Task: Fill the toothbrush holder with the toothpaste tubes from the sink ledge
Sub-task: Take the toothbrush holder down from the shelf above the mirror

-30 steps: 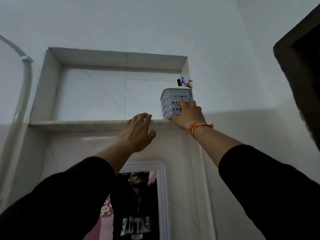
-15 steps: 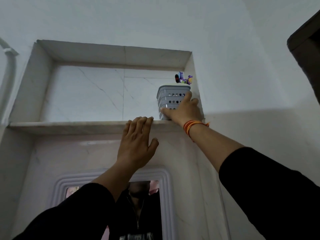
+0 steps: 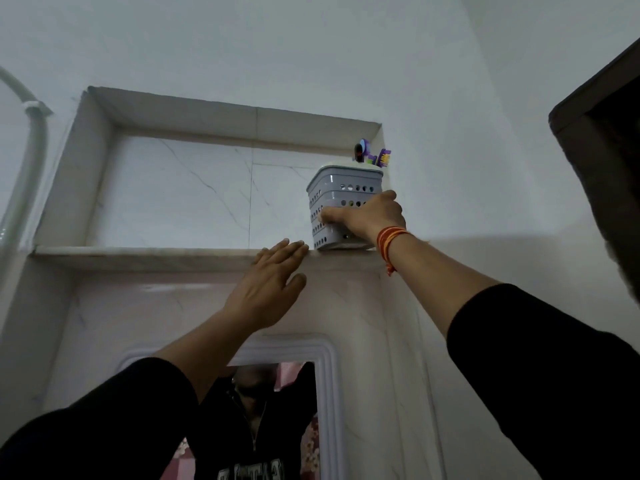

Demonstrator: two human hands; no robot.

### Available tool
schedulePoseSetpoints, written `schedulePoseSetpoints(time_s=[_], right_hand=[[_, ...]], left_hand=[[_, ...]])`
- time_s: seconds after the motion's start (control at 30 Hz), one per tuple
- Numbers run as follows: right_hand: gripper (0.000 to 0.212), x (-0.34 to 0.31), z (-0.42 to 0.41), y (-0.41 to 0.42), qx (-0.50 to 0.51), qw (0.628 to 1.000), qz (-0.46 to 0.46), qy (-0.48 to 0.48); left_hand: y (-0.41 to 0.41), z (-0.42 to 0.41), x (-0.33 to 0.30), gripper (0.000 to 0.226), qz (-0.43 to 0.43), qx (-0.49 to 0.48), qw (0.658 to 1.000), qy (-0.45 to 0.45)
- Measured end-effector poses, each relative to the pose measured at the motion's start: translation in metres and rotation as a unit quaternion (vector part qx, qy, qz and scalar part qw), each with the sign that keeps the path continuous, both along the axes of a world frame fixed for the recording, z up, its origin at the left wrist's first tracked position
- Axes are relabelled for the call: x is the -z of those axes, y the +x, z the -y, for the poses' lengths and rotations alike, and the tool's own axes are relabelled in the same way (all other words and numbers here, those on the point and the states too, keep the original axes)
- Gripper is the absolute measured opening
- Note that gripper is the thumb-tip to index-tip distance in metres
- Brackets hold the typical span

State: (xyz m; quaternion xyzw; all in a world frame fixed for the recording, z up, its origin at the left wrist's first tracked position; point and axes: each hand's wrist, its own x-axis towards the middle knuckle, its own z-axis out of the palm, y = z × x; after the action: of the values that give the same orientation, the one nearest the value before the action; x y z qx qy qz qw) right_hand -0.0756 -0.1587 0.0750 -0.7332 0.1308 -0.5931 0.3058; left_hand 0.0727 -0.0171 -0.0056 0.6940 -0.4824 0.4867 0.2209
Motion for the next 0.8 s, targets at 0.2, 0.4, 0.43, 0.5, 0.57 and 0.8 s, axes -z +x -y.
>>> schedulePoseSetpoints(time_s=[0.2,0.4,0.43,0.5,0.57,0.8], right_hand=[[0.121,0.022,-0.033,-0.046,-0.046,0.998,-0.032,-0.026],[0.115,0.1,-0.049,-0.056,-0.088,0.994,-0.064,-0.007],[0.115,0.117,-0.05,-0.055,-0.098,0.993,-0.068,0.002],[0.115,0.157,-0.052,-0.051,-0.109,0.99,-0.083,0.02],[0.111,0.199,-0.051,-0.047,-0.111,0.989,-0.091,0.021],[0.113,0.378,-0.057,-0.023,-0.118,0.983,-0.124,0.065]], left_hand=[[-0.013,-0.035,0.015,0.046,-0.071,0.073,0.992,-0.071],[-0.026,-0.059,0.065,0.035,-0.128,0.107,0.979,-0.118],[-0.027,-0.062,0.079,0.034,-0.148,0.111,0.975,-0.126],[-0.029,-0.07,0.113,0.032,-0.192,0.123,0.965,-0.132],[-0.026,-0.075,0.147,0.033,-0.224,0.135,0.957,-0.122],[-0.014,-0.082,0.308,0.02,-0.378,0.123,0.917,-0.037]])
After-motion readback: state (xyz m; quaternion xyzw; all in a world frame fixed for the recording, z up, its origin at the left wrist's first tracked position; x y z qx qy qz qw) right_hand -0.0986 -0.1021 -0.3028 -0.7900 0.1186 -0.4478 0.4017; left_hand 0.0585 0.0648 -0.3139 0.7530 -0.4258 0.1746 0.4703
